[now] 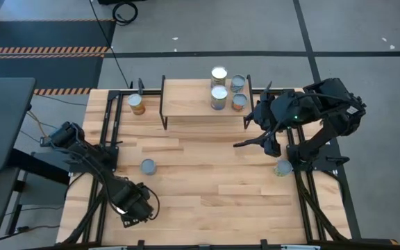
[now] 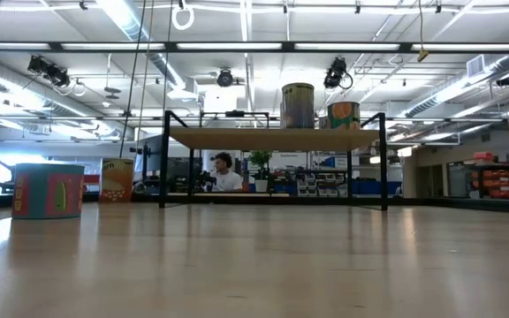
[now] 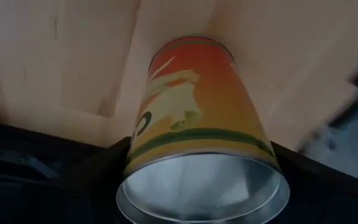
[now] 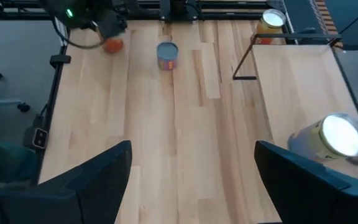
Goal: Pick and place cans onto a shelf
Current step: Put the bottom canned corn on the shelf
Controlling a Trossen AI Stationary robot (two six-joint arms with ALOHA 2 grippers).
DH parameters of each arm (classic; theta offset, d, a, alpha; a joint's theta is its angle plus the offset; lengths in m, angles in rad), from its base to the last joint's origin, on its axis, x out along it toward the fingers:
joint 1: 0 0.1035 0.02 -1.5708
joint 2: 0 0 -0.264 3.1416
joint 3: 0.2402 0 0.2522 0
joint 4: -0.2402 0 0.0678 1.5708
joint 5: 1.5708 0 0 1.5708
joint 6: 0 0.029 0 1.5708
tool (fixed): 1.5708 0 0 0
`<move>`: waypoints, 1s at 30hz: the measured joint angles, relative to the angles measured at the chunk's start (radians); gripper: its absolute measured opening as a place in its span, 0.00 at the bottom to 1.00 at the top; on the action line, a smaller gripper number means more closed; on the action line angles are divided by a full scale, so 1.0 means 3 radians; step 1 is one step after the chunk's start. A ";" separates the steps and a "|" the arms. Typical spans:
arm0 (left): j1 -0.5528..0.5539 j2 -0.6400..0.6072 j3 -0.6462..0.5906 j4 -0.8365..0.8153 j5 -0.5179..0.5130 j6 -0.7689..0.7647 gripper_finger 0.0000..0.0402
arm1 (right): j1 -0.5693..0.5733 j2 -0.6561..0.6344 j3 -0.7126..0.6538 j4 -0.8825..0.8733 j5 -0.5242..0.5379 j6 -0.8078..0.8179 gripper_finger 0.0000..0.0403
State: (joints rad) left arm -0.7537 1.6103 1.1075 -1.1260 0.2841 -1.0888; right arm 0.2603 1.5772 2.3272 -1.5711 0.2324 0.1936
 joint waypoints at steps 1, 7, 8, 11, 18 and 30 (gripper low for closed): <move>0.0033 -0.0042 0.0105 -0.0098 -0.0013 0.0029 0.77 | -0.0035 0.0000 0.0000 0.0000 -0.0003 -0.0035 0.86; 0.0473 -0.0271 0.1076 -0.0864 -0.0826 0.0567 0.77 | -0.0406 0.0028 -0.0001 0.0099 0.0009 -0.0046 0.86; 0.0600 -0.0293 0.1258 -0.1011 -0.1013 0.0717 0.77 | -0.0464 0.0033 -0.0001 0.0128 0.0028 -0.0046 0.86; 0.1123 -0.0310 0.1769 -0.1291 -0.1296 0.1226 0.77 | -0.0652 0.0033 -0.0017 0.0238 0.0058 -0.0042 0.86; 0.2499 -0.0130 0.2718 -0.1487 -0.1154 0.2235 0.77 | -0.1049 0.0055 -0.0046 0.0310 0.0031 -0.0032 0.86; 0.3906 0.0830 0.4148 -0.1453 -0.0889 0.3252 0.77 | -0.1513 0.0139 -0.0050 0.0296 -0.0100 -0.0507 0.86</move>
State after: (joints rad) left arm 0.4182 1.8593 2.3520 -1.5618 0.0173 -0.1133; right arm -0.1936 1.6188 2.3123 -1.4822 0.2024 0.0414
